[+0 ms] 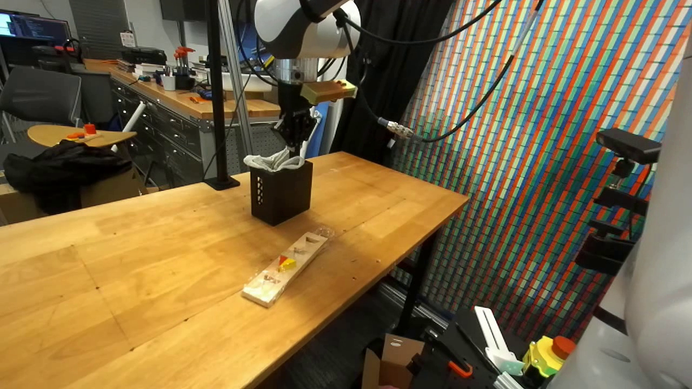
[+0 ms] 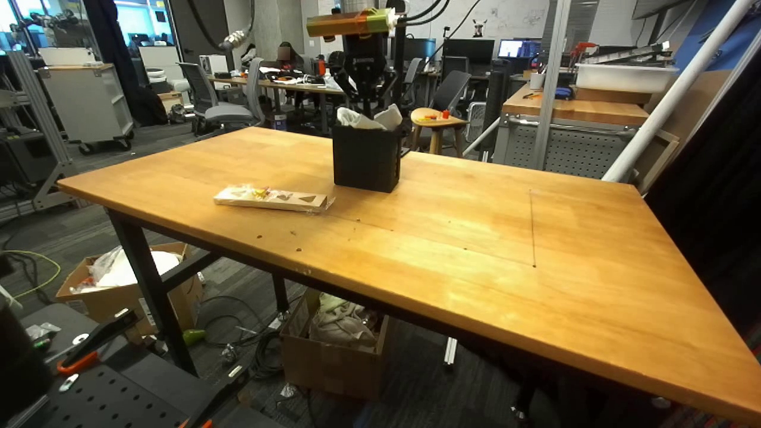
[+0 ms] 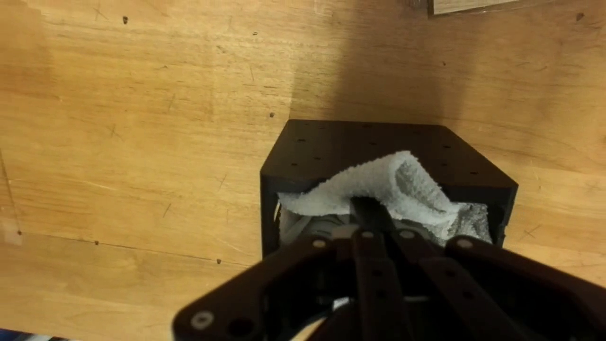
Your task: Put the white cloth inside the black object
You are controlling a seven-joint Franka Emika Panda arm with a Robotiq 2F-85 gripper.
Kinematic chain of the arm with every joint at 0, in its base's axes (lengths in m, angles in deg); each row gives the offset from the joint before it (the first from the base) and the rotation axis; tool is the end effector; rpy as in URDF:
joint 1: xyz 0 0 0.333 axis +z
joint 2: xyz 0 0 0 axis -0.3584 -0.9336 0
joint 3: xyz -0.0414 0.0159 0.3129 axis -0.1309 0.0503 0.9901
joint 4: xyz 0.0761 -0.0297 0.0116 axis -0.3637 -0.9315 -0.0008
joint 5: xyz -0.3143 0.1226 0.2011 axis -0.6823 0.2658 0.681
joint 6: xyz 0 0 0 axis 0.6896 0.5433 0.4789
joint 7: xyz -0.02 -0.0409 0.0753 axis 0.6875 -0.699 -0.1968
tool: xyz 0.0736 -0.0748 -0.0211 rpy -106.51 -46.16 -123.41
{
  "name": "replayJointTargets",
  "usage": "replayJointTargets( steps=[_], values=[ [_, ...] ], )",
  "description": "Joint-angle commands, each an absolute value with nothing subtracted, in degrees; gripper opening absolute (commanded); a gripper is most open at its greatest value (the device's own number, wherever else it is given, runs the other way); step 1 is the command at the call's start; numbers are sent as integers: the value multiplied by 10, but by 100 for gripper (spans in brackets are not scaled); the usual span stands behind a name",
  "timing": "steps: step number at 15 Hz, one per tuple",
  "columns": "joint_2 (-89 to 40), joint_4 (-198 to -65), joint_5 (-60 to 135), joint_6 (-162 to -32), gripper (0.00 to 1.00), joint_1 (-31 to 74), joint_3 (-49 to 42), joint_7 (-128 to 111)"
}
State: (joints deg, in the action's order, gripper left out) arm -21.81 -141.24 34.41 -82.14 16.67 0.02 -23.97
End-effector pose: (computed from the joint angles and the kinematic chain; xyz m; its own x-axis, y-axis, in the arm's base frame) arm 0.6296 -0.0562 0.4261 0.9863 0.1578 0.0487 0.1517 -0.9821 0.1118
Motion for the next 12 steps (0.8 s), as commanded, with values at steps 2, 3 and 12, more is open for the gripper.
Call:
replayJointTargets(
  steps=[2, 3, 12],
  values=[
    [-151, -1486, 307, -864, 0, 188, -6, -197],
    [-144, -1494, 302, -867, 0, 190, -5, -191],
    [-96, -1555, 264, -886, 0, 195, -4, -150]
  ],
)
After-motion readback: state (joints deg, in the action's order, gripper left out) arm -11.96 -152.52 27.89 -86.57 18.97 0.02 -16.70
